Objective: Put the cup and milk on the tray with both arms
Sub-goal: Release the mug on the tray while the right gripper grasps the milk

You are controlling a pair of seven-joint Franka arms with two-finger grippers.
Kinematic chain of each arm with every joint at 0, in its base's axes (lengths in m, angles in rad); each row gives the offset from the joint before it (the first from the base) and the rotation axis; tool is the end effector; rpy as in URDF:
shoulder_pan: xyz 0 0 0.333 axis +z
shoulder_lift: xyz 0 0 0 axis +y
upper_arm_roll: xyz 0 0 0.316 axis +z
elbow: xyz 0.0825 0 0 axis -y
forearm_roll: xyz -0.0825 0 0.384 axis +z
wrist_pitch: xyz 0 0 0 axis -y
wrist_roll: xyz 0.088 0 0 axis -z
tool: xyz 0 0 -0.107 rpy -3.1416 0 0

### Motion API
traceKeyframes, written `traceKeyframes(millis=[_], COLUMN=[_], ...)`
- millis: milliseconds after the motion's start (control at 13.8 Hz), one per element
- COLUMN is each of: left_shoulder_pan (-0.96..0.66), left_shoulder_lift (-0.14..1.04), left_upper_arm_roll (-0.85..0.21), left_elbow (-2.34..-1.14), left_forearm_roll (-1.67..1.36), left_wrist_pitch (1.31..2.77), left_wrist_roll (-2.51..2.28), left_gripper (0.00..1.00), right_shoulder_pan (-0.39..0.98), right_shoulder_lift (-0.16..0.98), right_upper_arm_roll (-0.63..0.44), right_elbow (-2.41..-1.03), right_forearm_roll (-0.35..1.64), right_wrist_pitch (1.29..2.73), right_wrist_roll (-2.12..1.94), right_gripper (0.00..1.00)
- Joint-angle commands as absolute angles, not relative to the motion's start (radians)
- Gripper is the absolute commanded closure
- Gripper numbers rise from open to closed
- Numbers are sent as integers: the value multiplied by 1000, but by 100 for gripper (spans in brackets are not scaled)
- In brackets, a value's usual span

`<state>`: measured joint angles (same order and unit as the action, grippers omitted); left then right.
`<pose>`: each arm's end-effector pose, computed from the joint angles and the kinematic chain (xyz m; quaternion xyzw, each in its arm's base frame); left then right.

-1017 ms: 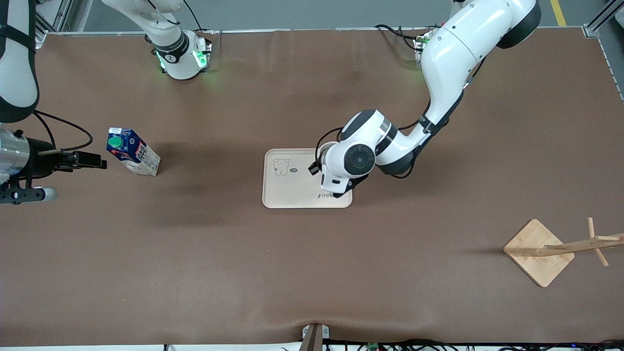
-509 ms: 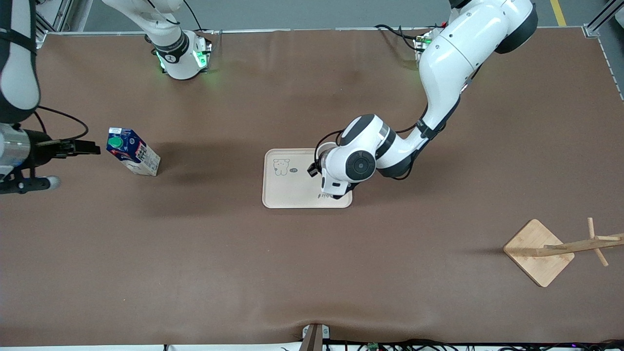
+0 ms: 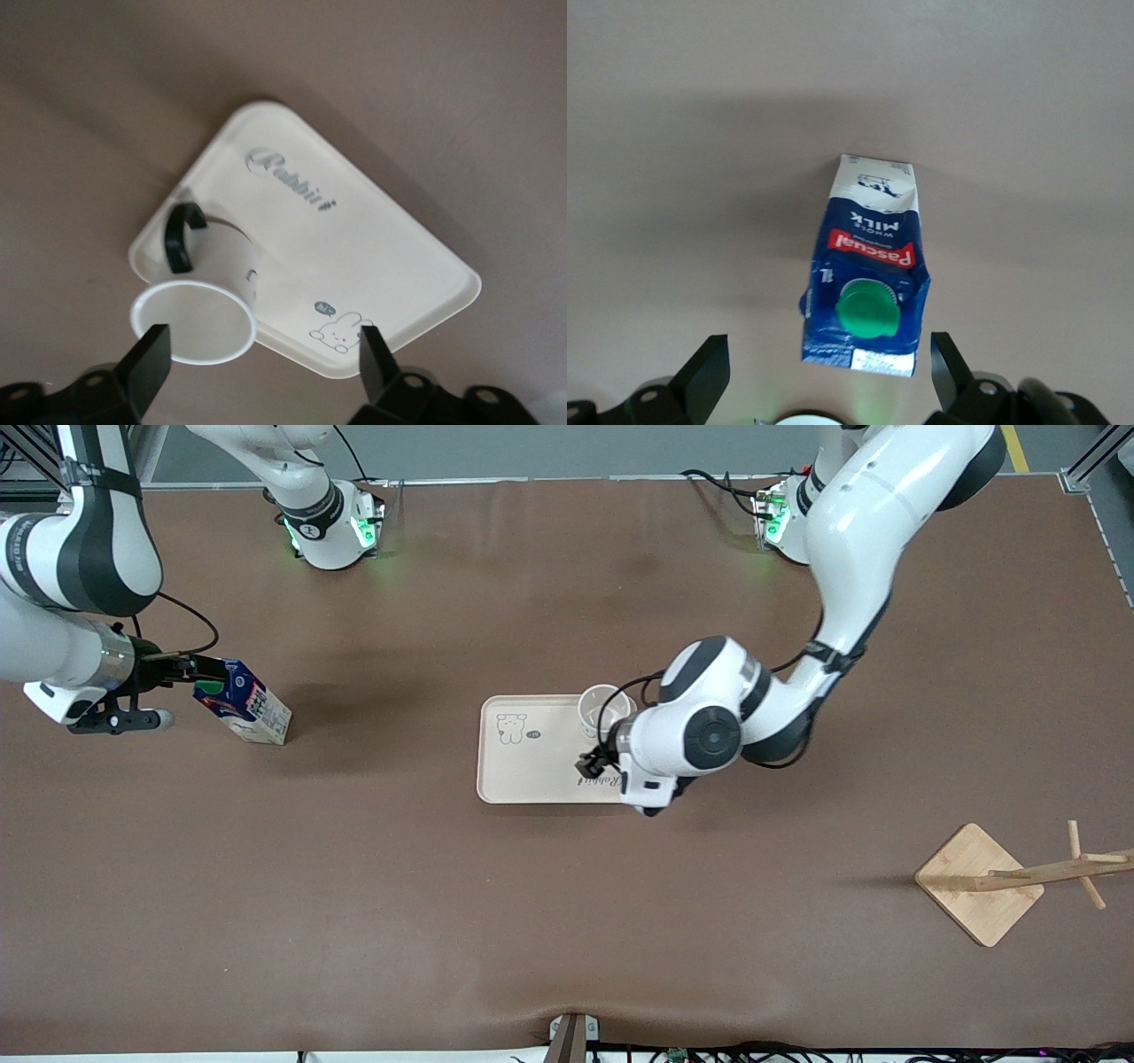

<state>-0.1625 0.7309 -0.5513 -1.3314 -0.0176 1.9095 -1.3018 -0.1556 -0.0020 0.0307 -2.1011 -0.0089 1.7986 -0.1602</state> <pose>0.6004 -0.4011 0.3422 0.9219 0.3381 -0.1722 0.0784 0.5034 -0.0640 0.3986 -0.9885 -0.0191 0.1488 0.0171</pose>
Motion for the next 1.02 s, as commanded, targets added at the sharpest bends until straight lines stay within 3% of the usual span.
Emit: traceKeyframes(millis=[0,291,944], left_shoulder_pan=[-105,52,205], left_shoulder_lift=[626,507,322], left_upper_arm_roll=[-551,-548,-552], left_elbow=[-1307,-1310,-1318], left_forearm_roll=[75,90,301], left_wrist_pitch=[1836,1746,1574], left_wrist_roll=[-1246,-961,-603], left_gripper=[0,0,0], right_shoulder_pan=[-179,-198,-195], right_shoulder_lift=[-37,-28,-25], right_upper_arm_roll=[41,41,46], right_elbow=[-2166,-2199,-2253], right_forearm_roll=[-31,-75,-60], right_wrist_pitch=[1845,1890,1910], right_wrist_roll=[-144,-37,34], right_gripper=[0,0,0])
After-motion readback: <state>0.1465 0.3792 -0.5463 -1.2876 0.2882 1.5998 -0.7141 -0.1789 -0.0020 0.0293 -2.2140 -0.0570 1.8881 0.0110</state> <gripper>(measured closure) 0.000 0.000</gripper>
